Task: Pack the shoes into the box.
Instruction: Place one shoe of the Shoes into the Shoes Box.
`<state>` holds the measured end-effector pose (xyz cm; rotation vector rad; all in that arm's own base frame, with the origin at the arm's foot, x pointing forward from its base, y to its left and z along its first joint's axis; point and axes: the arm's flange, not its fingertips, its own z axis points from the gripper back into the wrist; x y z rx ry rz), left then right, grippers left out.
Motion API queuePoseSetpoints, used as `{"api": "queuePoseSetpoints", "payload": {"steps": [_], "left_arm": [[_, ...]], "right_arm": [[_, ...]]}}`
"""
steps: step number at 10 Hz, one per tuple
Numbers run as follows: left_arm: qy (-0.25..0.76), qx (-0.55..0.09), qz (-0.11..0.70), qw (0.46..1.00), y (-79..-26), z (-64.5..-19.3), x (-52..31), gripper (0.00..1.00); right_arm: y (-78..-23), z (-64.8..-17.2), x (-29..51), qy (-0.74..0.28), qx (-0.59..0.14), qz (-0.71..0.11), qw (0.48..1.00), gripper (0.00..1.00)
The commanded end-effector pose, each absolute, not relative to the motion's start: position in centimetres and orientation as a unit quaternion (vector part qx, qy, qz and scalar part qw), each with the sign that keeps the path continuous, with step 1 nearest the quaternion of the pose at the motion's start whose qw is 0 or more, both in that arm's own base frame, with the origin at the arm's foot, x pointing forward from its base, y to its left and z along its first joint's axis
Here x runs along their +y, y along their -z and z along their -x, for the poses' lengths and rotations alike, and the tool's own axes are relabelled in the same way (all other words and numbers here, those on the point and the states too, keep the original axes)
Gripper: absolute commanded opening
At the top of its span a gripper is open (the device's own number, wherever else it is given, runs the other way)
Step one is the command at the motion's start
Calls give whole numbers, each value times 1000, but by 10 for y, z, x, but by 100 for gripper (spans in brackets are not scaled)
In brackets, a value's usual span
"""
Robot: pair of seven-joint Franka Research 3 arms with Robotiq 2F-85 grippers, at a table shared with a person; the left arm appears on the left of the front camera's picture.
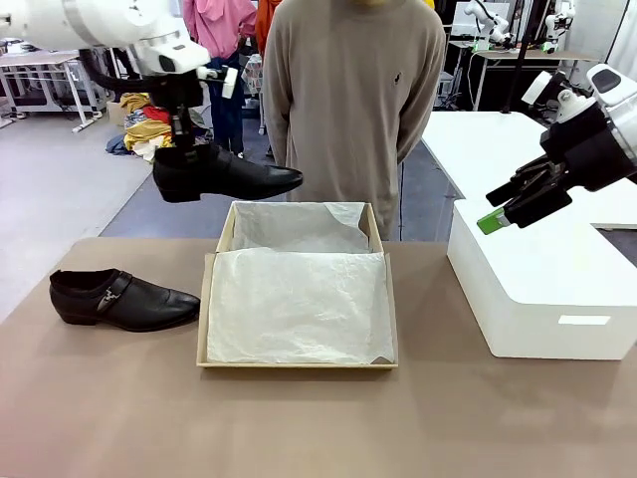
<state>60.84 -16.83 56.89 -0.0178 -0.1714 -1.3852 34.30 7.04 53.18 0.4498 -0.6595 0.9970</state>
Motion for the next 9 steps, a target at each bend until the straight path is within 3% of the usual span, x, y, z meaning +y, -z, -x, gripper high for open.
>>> {"api": "queuePoseSetpoints", "payload": {"steps": [1,9], "left_arm": [[635,-62,-4,770,-571,-608,-190,0],[699,-76,0,711,-522,-622,-277,0]], "right_arm": [[-532,-344,70,-468,-312,-217,798,100],[-532,-344,70,-468,-312,-217,798,100]]}}
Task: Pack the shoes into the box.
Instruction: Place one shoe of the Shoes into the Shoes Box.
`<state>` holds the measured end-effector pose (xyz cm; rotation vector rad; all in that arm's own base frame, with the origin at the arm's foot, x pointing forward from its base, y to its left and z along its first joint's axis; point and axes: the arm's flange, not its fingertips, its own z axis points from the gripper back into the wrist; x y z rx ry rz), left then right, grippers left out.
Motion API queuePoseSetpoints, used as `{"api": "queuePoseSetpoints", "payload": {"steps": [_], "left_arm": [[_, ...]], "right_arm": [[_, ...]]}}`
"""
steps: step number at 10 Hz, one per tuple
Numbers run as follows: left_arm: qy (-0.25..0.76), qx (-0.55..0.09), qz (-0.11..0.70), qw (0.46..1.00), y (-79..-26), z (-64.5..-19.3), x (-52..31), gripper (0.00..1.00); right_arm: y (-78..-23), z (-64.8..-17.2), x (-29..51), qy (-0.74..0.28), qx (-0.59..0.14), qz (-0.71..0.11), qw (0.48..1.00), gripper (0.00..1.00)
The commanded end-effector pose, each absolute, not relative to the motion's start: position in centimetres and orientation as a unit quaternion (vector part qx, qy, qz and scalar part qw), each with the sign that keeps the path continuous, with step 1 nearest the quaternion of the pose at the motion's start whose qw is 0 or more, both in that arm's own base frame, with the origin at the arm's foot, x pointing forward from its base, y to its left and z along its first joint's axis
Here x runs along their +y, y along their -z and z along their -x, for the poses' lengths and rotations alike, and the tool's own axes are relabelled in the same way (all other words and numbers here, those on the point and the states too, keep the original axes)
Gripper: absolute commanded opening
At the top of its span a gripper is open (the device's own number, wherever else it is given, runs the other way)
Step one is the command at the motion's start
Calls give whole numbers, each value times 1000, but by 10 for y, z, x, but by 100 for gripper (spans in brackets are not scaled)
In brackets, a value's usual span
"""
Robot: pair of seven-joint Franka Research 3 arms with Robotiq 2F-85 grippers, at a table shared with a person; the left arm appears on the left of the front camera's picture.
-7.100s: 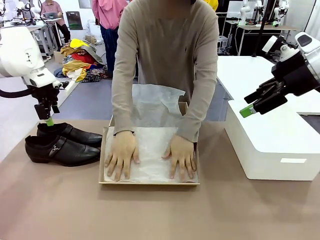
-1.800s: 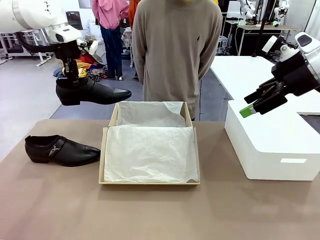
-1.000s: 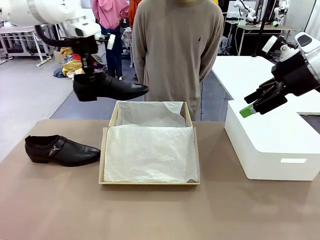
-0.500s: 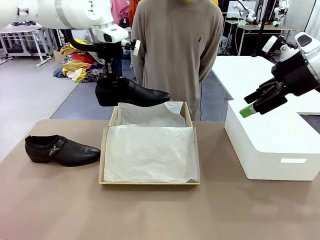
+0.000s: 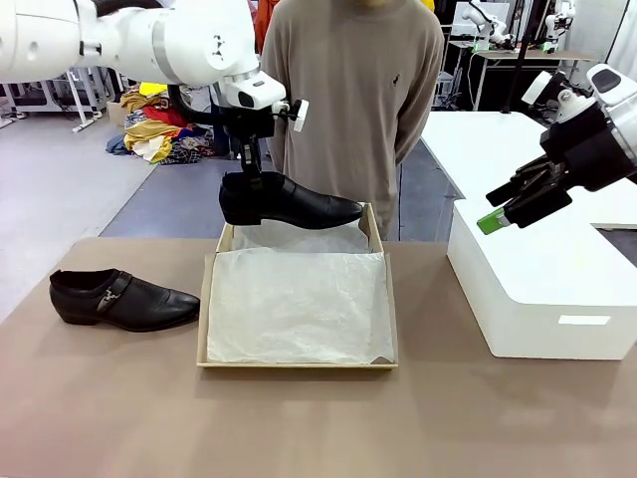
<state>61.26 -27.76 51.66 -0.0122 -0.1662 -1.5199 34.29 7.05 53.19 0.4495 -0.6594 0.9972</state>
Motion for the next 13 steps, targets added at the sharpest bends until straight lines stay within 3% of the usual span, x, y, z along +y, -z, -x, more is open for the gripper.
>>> {"api": "queuePoseSetpoints", "payload": {"steps": [1,13], "left_arm": [[697,-73,0,714,-518,-627,-282,0],[723,-61,5,689,-442,-653,-299,0]], "right_arm": [[-532,-344,70,-468,-312,-217,798,100],[-532,-344,70,-468,-312,-217,798,100]]}}
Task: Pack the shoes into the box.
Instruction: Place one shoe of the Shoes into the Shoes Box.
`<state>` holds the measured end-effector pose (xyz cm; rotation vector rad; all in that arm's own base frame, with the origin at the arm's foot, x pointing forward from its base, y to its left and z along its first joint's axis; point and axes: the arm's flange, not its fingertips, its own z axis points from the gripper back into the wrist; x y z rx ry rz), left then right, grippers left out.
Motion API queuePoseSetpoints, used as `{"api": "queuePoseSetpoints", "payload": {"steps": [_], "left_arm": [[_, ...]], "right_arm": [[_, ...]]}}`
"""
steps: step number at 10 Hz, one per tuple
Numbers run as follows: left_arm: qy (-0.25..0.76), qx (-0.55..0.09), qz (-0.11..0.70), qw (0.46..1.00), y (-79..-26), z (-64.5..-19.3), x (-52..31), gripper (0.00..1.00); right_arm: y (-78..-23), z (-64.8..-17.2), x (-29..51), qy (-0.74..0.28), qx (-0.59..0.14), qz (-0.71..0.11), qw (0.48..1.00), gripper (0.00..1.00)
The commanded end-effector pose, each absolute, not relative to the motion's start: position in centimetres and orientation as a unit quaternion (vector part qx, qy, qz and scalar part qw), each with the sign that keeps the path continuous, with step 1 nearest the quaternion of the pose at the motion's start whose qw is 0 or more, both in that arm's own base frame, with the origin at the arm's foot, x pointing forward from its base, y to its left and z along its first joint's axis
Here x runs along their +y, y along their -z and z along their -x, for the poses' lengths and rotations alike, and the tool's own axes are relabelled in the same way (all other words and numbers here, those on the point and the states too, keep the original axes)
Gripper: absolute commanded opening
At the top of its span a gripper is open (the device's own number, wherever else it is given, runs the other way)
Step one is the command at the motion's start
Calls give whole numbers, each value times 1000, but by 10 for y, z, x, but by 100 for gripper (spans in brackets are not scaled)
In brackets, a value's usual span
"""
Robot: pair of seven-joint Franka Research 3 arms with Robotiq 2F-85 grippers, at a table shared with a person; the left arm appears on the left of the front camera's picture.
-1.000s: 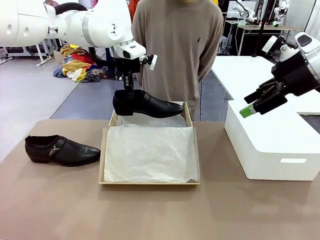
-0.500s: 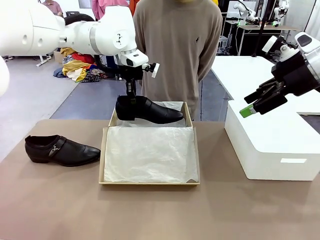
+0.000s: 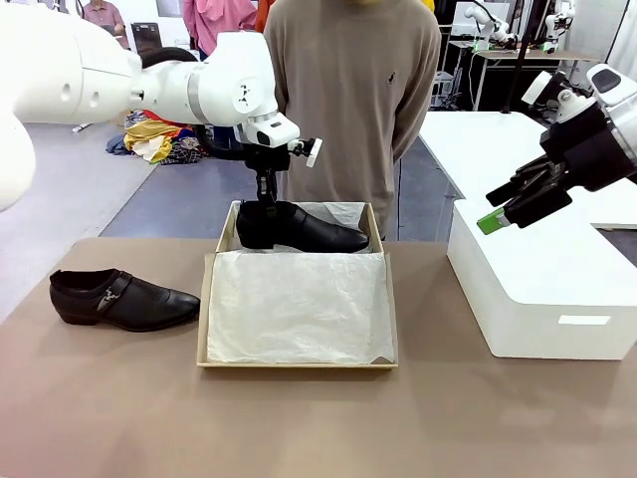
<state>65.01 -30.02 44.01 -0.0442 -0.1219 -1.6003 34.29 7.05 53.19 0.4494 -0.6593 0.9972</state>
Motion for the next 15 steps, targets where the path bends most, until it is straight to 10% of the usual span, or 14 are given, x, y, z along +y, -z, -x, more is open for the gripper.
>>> {"api": "queuePoseSetpoints", "payload": {"steps": [1,12,15], "left_arm": [[722,-59,8,689,-434,-655,-299,0],[668,-24,6,744,-393,-666,-289,0],[663,-27,17,748,-400,-666,-286,59]], "right_arm": [[-532,-344,70,-468,-312,-217,798,100],[-532,-344,70,-468,-312,-217,798,100],[-532,-344,70,-468,-312,-217,798,100]]}}
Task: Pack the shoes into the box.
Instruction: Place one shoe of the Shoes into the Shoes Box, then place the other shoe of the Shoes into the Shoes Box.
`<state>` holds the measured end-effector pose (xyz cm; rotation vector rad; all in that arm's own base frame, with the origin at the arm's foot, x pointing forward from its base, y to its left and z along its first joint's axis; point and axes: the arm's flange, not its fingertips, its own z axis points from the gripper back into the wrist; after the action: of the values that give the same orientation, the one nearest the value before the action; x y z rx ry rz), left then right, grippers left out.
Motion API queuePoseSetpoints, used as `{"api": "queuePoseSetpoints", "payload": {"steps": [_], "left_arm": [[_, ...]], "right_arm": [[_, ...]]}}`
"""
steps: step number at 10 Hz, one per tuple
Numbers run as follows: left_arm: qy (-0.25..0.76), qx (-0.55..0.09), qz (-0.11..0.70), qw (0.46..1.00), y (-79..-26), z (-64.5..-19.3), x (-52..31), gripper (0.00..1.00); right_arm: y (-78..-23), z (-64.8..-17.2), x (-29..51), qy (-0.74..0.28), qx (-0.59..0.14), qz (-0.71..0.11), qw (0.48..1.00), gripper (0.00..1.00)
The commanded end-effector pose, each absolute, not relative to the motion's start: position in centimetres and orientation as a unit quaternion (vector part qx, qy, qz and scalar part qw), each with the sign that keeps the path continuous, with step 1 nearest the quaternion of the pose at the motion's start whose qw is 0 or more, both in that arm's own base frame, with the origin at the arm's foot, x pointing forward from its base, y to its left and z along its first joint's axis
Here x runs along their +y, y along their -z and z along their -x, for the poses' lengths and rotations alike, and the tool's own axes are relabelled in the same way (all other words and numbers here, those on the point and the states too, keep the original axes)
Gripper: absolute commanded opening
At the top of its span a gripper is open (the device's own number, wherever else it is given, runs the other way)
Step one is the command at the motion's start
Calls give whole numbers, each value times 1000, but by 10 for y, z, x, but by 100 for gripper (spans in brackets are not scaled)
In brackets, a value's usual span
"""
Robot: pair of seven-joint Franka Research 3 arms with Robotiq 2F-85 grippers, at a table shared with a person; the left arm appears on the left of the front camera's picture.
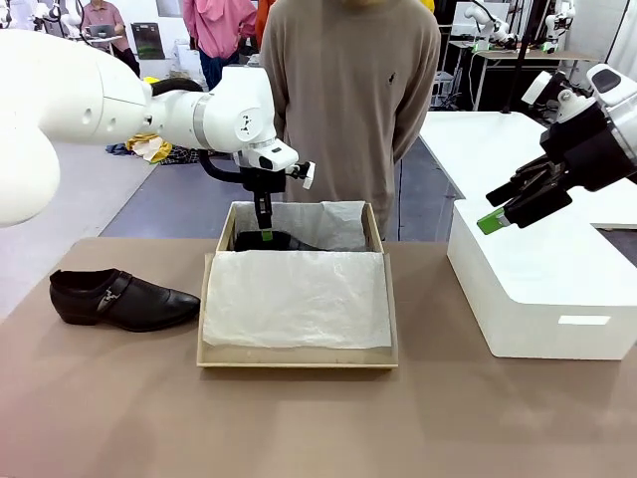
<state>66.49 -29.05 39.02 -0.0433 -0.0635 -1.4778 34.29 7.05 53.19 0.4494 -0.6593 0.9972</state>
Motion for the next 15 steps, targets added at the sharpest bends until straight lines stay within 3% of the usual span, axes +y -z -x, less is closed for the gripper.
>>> {"api": "queuePoseSetpoints", "payload": {"steps": [1,2,3,8,9,15], "left_arm": [[662,-28,17,749,-409,-666,-284,78],[659,-24,17,752,-420,-666,-282,98],[658,-22,18,753,-435,-665,-278,100],[667,-64,5,742,-503,-662,-213,100],[655,-46,0,755,-485,-667,-243,100],[655,-46,0,755,-485,-667,-243,100]], "right_arm": [[-532,-344,70,-468,-312,-217,798,100],[-532,-344,70,-468,-312,-217,798,100],[-532,-344,70,-468,-312,-217,798,100],[-532,-344,70,-468,-312,-217,798,100],[-532,-344,70,-468,-312,-217,798,100],[-532,-344,70,-468,-312,-217,798,100]]}}
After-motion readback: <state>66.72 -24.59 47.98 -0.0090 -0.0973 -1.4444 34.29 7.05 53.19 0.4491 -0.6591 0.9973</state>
